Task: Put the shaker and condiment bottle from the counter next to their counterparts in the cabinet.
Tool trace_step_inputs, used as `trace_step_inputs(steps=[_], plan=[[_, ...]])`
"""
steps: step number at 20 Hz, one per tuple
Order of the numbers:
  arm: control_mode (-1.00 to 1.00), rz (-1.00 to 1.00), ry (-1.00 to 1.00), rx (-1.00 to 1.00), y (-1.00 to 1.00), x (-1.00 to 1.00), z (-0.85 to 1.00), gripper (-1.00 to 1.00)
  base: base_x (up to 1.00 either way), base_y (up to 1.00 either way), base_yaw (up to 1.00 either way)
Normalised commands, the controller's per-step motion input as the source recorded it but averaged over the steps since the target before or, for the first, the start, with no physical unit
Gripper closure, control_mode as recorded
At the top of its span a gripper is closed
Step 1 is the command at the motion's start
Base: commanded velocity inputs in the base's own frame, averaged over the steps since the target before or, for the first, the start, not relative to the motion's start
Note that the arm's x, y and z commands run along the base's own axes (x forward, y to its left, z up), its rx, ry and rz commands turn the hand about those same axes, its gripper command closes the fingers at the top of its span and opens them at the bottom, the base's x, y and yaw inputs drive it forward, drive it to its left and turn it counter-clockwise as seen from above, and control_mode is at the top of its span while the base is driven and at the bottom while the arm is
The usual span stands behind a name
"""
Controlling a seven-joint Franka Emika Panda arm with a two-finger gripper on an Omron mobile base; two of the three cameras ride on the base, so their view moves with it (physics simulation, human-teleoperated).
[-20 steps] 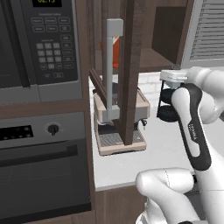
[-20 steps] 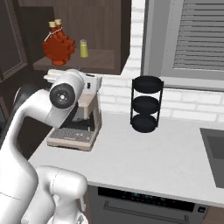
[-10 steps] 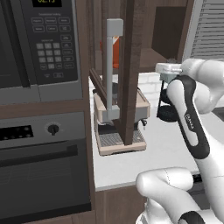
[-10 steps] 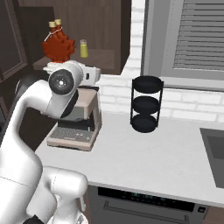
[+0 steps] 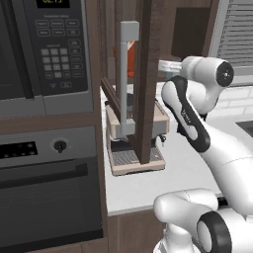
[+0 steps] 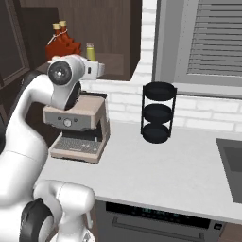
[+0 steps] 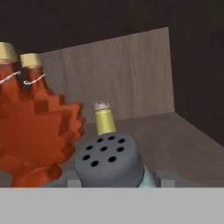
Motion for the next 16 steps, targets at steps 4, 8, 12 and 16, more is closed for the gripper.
trace_step_inputs(steps=[4, 8, 12, 16], plan=[[-1.0, 0.0, 0.0, 0.0, -0.44, 0.21, 0.19, 1.0, 0.0, 0.0, 0.0], [-1.0, 0.0, 0.0, 0.0, -0.23, 0.07, 0.06, 1.0, 0.0, 0.0, 0.0], [-1.0, 0.0, -0.03, 0.0, 0.05, 0.1, -0.06, 1.0, 0.0, 0.0, 0.0], [-1.0, -0.06, -0.06, 0.01, 0.43, 0.3, -0.03, 1.0, 0.0, 0.0, 0.0]])
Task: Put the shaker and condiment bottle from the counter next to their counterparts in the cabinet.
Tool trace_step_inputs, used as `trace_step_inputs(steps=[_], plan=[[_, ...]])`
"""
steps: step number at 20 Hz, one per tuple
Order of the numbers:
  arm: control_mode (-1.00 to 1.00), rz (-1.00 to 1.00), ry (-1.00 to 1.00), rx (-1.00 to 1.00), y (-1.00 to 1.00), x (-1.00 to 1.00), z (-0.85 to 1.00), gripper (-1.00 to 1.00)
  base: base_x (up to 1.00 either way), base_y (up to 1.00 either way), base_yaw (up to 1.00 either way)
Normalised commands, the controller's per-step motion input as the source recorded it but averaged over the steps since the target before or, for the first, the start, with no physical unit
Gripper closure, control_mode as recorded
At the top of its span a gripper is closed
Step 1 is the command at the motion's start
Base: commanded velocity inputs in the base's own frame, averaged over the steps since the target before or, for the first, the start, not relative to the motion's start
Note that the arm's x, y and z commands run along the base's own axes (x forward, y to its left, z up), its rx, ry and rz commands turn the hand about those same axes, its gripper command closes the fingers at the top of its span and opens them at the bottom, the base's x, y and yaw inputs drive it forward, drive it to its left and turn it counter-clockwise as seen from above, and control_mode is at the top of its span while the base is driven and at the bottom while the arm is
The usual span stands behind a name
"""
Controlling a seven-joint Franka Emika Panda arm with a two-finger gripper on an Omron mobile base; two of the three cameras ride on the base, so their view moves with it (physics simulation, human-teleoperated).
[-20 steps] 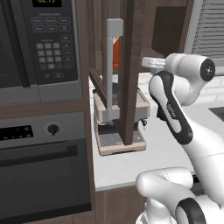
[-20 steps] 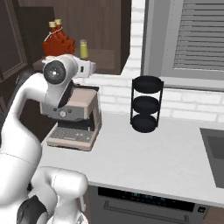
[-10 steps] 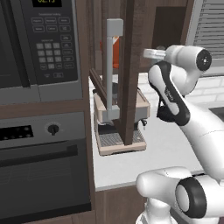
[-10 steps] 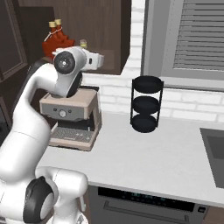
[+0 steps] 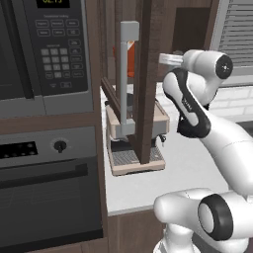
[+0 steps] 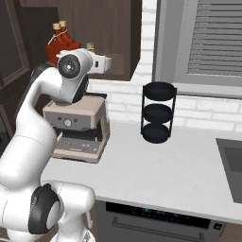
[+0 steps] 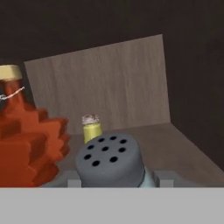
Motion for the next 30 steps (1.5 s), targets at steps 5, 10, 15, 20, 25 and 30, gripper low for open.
trace_step_inputs(steps=[5, 10, 15, 20, 25, 30], plan=[[-1.0, -0.06, -0.01, 0.03, 0.13, 0.49, 0.0, 1.0, 0.0, 0.0, 0.0], [-1.0, 0.0, 0.0, 0.01, -0.03, 0.39, 0.0, 1.0, 0.0, 0.0, 0.0], [-1.0, 0.0, 0.0, 0.0, -0.11, 0.13, 0.0, 1.0, 0.0, 0.0, 0.0], [-1.0, 0.0, 0.0, 0.0, 0.0, 0.04, -0.02, 1.0, 0.0, 0.0, 0.0], [-1.0, 0.0, 0.0, 0.0, 0.0, 0.23, -0.04, 1.0, 0.0, 0.0, 0.0], [-1.0, 0.0, 0.0, 0.0, -0.02, 0.16, 0.0, 1.0, 0.0, 0.0, 0.0]])
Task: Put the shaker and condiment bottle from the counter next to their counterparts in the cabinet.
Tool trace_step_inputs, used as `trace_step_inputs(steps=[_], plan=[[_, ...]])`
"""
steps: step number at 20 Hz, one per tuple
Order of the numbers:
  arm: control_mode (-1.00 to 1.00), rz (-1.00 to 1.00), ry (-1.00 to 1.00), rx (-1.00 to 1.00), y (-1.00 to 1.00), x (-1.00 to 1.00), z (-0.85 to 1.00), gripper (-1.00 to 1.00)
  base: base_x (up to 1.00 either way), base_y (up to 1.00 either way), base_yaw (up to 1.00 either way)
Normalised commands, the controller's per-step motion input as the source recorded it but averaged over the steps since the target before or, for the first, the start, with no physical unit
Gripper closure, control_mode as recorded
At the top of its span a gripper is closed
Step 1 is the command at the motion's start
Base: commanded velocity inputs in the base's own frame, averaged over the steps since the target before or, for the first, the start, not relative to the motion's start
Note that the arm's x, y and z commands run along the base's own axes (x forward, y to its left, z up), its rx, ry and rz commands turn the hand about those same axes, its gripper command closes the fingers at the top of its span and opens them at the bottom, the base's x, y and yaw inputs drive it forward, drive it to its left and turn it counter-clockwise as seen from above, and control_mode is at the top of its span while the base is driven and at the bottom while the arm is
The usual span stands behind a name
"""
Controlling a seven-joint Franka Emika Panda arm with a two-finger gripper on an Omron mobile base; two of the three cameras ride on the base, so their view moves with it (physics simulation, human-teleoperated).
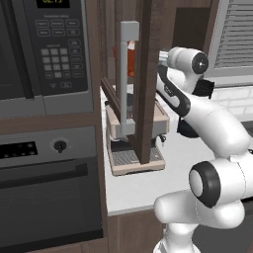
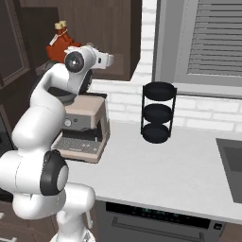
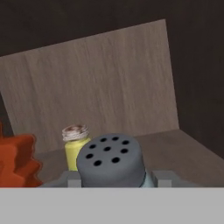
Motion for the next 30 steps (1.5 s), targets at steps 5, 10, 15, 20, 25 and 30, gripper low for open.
trace_step_inputs(steps=[5, 10, 15, 20, 25, 30], plan=[[-1.0, 0.0, 0.0, 0.0, -0.08, 0.01, 0.0, 1.0, 0.0, 0.0, 0.0], [-1.0, 0.0, 0.0, 0.0, -0.08, 0.0, -0.03, 1.0, 0.0, 0.0, 0.0], [-1.0, 0.0, -0.03, 0.0, 0.0, 0.01, -0.17, 1.0, 0.0, 0.0, 0.0], [-1.0, 0.0, -0.05, 0.0, 0.0, 0.05, -0.19, 1.0, 0.0, 0.0, 0.0], [-1.0, 0.0, -0.03, 0.0, 0.0, 0.08, -0.12, 1.0, 0.0, 0.0, 0.0], [-1.0, 0.0, -0.01, 0.06, 0.0, 0.21, -0.01, 1.0, 0.0, 0.0, 0.0]])
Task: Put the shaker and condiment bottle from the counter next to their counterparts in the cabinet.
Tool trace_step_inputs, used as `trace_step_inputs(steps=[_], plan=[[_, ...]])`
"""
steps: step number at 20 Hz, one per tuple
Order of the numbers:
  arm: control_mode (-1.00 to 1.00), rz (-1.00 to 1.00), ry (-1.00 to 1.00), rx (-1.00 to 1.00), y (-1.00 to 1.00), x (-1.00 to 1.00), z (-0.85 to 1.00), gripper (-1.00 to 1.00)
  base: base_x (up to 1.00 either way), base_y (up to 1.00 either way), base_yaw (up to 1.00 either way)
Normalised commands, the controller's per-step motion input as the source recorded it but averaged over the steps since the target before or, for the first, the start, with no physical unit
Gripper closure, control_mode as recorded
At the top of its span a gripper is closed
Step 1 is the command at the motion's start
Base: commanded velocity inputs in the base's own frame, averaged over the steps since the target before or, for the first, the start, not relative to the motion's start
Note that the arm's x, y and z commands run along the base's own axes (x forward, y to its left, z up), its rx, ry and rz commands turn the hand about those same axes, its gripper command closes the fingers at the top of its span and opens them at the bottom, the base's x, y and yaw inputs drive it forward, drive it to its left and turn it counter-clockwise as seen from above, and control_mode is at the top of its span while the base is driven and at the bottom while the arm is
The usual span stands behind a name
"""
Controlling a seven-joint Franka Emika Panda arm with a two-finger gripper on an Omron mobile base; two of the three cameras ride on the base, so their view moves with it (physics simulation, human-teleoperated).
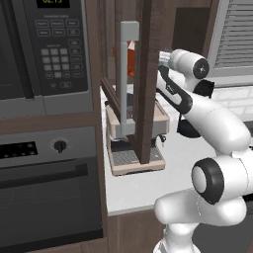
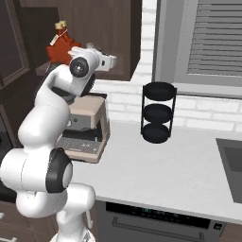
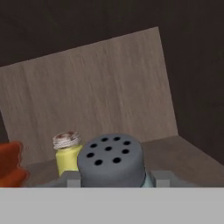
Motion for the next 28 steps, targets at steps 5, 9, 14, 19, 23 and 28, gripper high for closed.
trace_step_inputs(steps=[5, 9, 14, 19, 23, 28], plan=[[-1.0, 0.0, -0.01, 0.09, 0.0, 0.39, 0.0, 1.0, 0.0, 0.0, 0.0], [-1.0, 0.0, 0.0, 0.01, 0.0, 0.13, -0.1, 1.0, 0.0, 0.0, 0.0], [-1.0, 0.0, 0.0, 0.0, 0.0, 0.01, -0.13, -1.0, 0.0, 0.0, 0.0], [-1.0, 0.0, 0.0, 0.0, 0.0, 0.0, 0.0, -1.0, 0.0, 0.0, 0.0], [-1.0, 0.0, -0.07, 0.01, 0.05, 0.0, 0.19, -1.0, 0.0, 0.0, 0.0], [-1.0, 0.0, -0.08, 0.0, 0.0, -0.08, 0.27, -1.0, 0.0, 0.0, 0.0]])
